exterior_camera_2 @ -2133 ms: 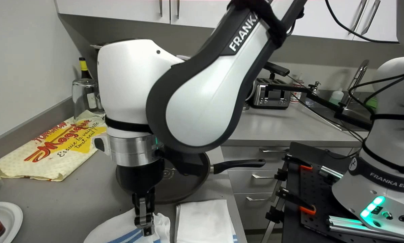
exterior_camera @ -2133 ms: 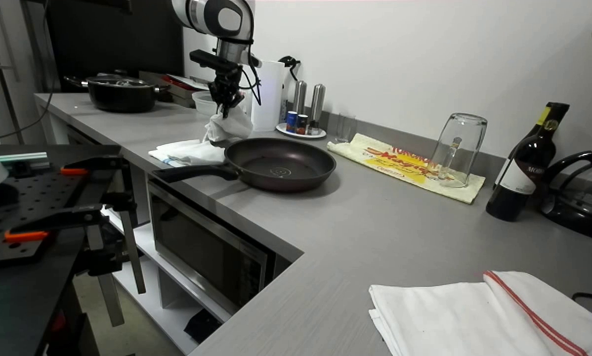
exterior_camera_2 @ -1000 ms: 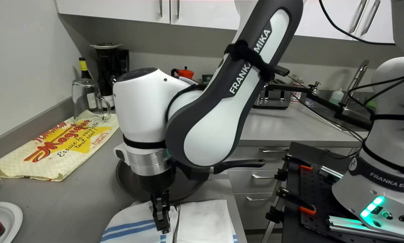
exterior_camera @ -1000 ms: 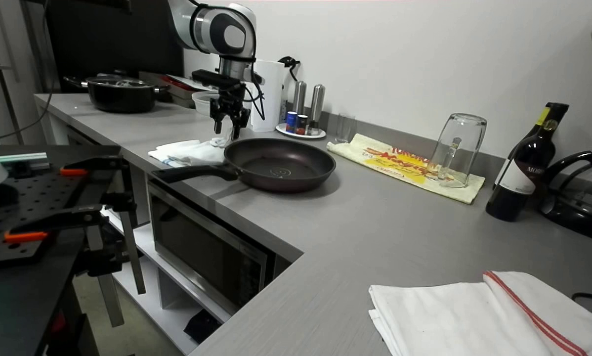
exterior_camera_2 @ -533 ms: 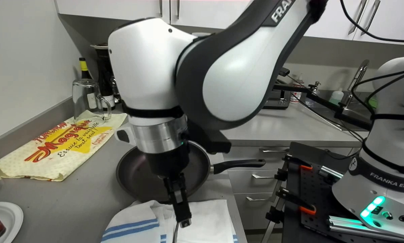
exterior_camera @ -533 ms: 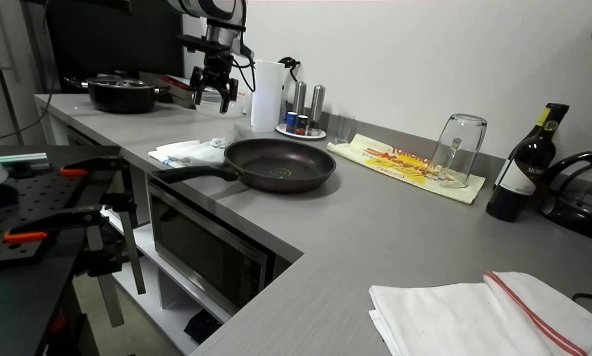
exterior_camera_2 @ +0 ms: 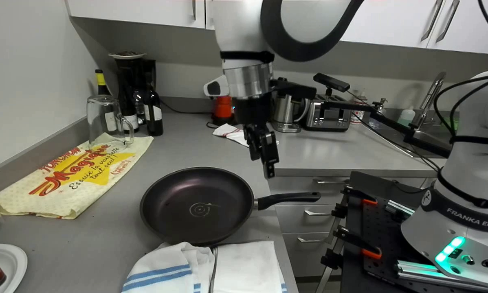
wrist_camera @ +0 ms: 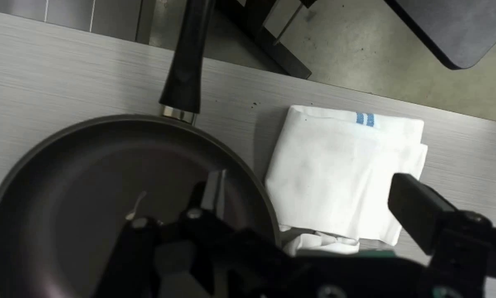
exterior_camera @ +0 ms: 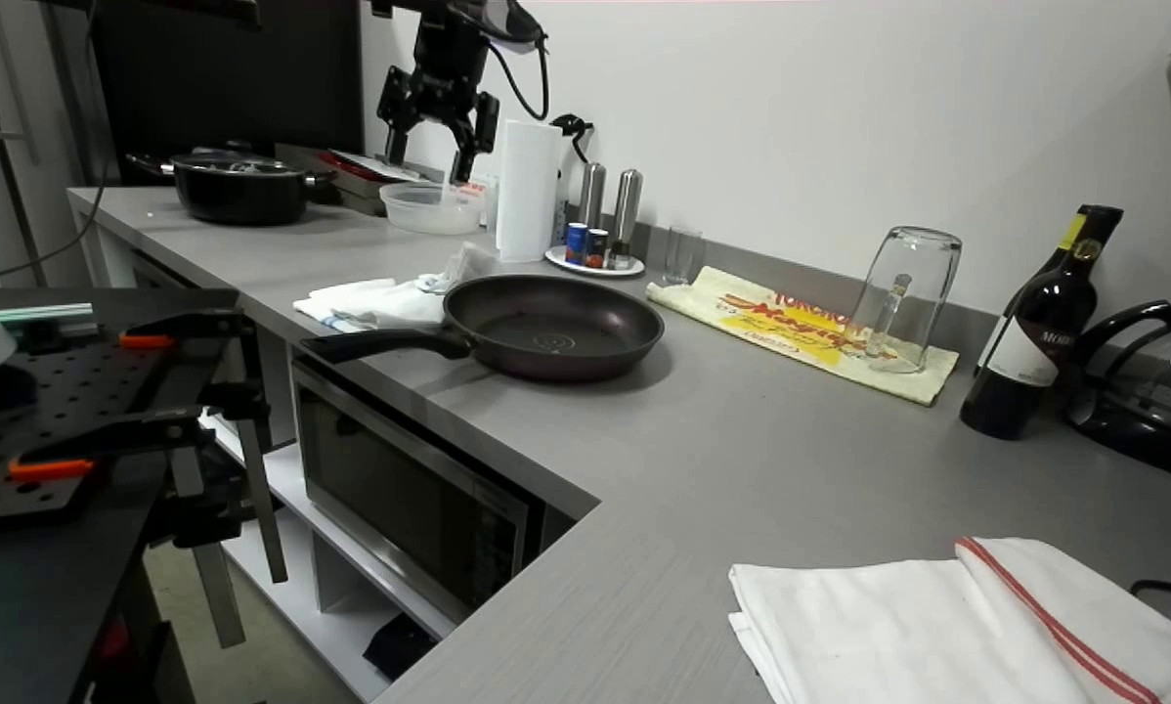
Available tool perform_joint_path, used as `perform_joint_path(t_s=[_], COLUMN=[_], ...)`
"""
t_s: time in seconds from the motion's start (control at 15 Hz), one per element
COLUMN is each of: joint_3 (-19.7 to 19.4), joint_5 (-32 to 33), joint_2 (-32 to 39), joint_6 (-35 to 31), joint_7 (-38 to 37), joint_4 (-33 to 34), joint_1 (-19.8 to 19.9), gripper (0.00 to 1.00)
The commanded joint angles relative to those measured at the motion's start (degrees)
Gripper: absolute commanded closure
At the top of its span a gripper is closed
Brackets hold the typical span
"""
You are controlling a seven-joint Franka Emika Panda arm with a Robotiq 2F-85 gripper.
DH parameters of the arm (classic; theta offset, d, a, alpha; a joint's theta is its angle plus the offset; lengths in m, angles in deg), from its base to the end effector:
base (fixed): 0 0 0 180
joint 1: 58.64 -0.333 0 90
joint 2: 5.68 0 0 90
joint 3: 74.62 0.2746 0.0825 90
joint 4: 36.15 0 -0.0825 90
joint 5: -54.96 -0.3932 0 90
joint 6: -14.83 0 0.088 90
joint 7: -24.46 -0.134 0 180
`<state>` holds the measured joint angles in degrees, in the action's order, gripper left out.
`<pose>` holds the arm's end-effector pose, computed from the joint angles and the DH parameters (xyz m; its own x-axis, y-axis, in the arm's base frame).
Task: Use the left towel farthest from you to wipe the pan
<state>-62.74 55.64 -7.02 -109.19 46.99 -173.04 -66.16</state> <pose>0.4434 0.1549 0.2374 0.7215 0.6658 -0.1902 0.6675 -0.7418 -0.0647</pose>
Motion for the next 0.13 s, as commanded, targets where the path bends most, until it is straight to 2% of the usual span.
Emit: perform_joint_path(t_s=[0.0,0.07], joint_3=[-1.9,-2.5], joint_5=[-0.9,-1.3], joint_2=[-2.6,-4.8], joint_6=[0.4,0.6], joint_7=[1.6,2.5], joint_4=[-1.3,-2.5], joint_1=[-0.5,-0.3], gripper=[0.0,0.0])
